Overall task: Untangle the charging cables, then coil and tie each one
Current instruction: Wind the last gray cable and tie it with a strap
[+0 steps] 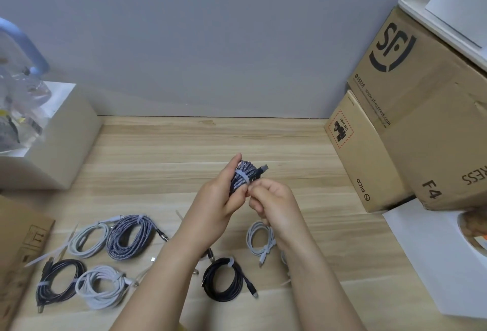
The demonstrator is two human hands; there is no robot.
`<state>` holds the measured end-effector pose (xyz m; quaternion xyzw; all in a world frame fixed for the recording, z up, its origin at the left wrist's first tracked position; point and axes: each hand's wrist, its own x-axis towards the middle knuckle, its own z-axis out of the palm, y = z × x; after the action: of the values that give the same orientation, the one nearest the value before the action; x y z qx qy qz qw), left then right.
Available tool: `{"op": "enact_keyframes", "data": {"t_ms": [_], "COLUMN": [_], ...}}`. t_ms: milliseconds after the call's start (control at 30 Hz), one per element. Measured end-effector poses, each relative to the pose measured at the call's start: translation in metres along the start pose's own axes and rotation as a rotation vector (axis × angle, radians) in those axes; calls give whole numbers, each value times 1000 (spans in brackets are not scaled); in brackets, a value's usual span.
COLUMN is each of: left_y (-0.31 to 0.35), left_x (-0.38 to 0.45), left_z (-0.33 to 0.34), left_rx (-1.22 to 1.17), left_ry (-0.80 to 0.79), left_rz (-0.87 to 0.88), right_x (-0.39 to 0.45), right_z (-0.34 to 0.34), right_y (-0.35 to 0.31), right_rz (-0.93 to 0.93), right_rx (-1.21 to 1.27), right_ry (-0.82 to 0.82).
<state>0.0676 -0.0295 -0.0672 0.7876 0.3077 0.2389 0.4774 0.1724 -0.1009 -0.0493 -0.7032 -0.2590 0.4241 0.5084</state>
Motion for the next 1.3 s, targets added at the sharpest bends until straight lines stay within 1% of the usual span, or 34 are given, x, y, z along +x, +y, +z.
{"op": "enact_keyframes", "data": {"t_ms": [67, 167, 267, 333, 400, 533, 600, 633, 733, 800, 867, 933, 1067, 1167, 1300], "left_y": [2, 5, 10, 11, 12, 17, 16, 16, 21, 30, 37, 45, 60, 68, 73], "left_x": [0, -1, -3, -3, -3, -1, 0, 1, 1, 1, 0, -2, -6, -7, -9], "left_z": [1, 4, 4, 6, 5, 0, -3, -3, -1, 0, 1, 2, 10, 14, 18], "left_rx": [-81, -199, -464, -614, -705, -789, -842, -876, -929, -983, -1039, -1087, -1178, -1254, -1301], "left_ry": [20, 22, -6, -12, -49, -240, -288, -300, -294, -268, -253, -232, -137, -85, -40], "left_rz": [-31, -65, -124, -197, -252, -288, -317, -334, -372, -381, -351, -281, -177, -172, -167], "right_x": [-3, -9, -11, -8, -5, -5, -8, -11, -17, -21, -25, -30, -34, -34, -39], "right_z": [1, 0, -1, -1, -3, -8, -9, -9, -11, -13, -16, -18, -17, -14, -12], "right_y": [0, -5, -7, -5, -1, -3, -10, -14, -27, -34, -41, -47, -54, -53, -54], "right_rz": [-15, -78, -173, -264, -323, -403, -425, -425, -367, -360, -371, -366, -359, -365, -358], "right_rx": [82, 183, 241, 194, 79, -194, -237, -207, 80, 207, 280, 348, 581, 779, 922], "right_ry": [38, 53, 76, 118, 146, 113, 90, 67, -39, -89, -145, -184, -159, -117, -43]}}
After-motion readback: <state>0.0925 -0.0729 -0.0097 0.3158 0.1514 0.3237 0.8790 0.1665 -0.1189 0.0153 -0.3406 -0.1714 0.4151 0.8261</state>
